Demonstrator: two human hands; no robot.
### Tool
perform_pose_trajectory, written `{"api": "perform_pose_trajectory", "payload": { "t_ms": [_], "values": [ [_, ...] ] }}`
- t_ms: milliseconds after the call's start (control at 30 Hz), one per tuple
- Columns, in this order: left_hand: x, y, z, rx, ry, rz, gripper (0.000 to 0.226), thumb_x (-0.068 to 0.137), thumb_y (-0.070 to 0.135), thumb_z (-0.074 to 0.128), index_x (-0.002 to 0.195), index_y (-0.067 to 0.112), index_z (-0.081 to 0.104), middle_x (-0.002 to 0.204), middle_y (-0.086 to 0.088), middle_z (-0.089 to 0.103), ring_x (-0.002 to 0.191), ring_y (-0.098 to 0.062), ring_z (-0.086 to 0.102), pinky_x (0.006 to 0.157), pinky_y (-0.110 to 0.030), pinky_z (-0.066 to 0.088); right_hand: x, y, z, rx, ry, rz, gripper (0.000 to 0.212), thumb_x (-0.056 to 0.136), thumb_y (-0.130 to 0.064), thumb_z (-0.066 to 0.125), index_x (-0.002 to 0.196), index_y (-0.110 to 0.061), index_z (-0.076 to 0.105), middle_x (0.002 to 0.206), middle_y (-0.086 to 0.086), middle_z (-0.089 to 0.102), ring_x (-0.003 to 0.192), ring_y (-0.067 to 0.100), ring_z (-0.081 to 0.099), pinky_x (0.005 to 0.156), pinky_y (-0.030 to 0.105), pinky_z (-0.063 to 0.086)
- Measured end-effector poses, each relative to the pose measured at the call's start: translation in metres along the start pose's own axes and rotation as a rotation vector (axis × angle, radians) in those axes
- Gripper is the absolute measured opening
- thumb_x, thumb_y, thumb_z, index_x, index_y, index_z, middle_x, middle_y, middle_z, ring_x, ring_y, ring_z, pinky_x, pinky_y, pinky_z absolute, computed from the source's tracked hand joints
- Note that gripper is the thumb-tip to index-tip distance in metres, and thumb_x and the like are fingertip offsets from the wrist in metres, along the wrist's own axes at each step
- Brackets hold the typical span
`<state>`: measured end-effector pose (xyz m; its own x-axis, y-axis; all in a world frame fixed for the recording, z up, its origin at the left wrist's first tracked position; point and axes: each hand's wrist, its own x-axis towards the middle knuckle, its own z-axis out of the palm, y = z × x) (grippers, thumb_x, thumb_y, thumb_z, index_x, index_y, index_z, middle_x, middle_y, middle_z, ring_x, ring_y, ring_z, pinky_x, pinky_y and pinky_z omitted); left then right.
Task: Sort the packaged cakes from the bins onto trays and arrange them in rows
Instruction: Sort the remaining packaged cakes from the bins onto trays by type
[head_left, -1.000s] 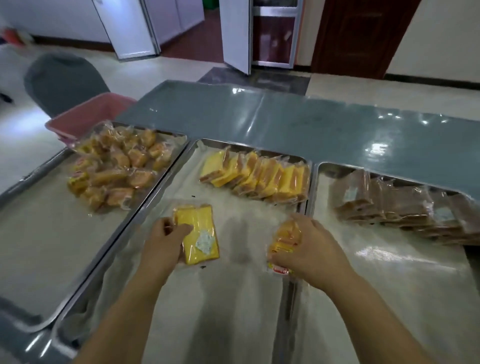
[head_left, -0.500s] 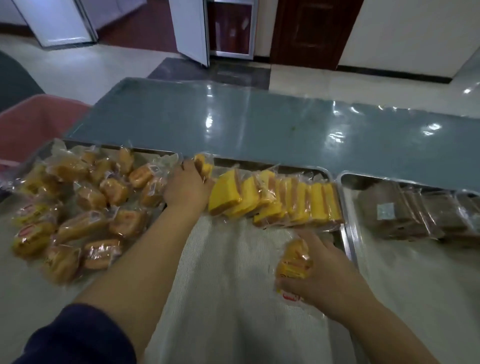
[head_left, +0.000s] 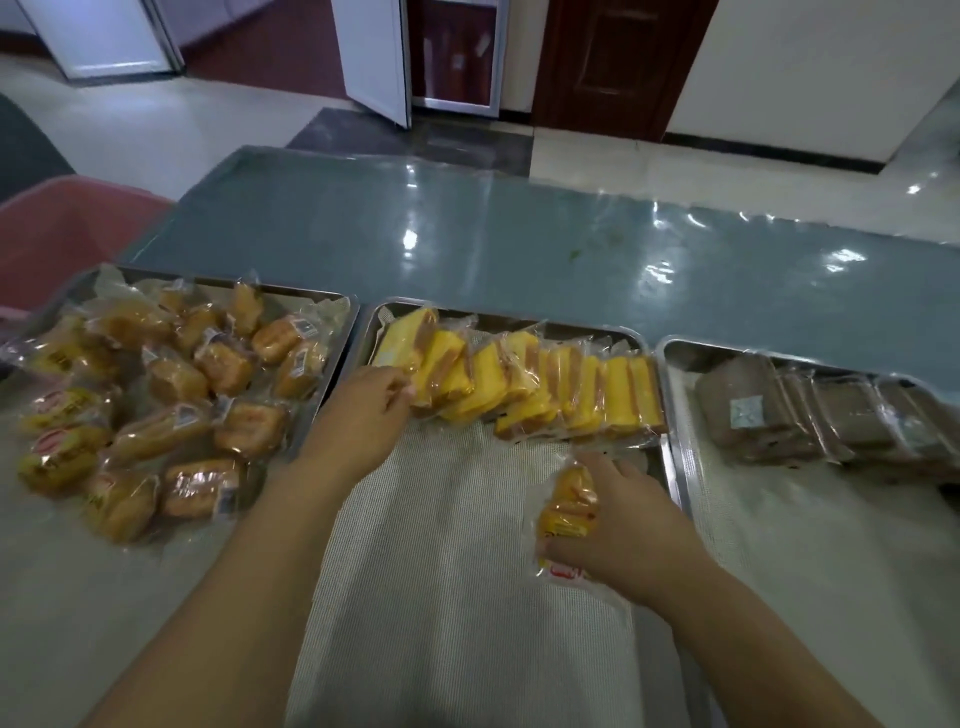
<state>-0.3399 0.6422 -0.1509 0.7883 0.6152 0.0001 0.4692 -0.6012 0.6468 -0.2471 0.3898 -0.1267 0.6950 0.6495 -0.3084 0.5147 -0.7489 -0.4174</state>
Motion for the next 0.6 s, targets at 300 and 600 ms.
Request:
{"api": "perform_pose_trajectory", "payload": {
  "t_ms": [300, 600],
  "values": [
    [-0.156, -0.019, -0.023, 0.163, -0.068, -0.193, 0.019, 0.091, 0.044, 0.054, 0.096, 0.028, 0.062, 0.089, 0.014, 0.060, 0.080, -0.003, 0.055, 0.068, -0.024, 0.043, -0.019, -0.032, 0.018, -0.001, -0.088, -0.148, 0.094, 0.063, -0.055, 0.076, 0.141, -0.034, 0.028, 0.130, -0.002, 0.044, 0.115, 0.021, 0.045, 0.089, 0.036, 0.046],
    [-0.238, -0.088, -0.076, 0.204, -0.030, -0.395, 0.019, 0.089, 0.043, 0.055, 0.098, 0.029, 0.064, 0.094, 0.011, 0.061, 0.085, -0.009, 0.058, 0.077, -0.032, 0.051, -0.021, -0.133, 0.070, -0.039, -0.169, -0.358, 0.091, 0.067, -0.055, 0.074, 0.142, -0.032, 0.028, 0.130, -0.002, 0.044, 0.118, 0.021, 0.043, 0.091, 0.036, 0.044]
  ]
}}
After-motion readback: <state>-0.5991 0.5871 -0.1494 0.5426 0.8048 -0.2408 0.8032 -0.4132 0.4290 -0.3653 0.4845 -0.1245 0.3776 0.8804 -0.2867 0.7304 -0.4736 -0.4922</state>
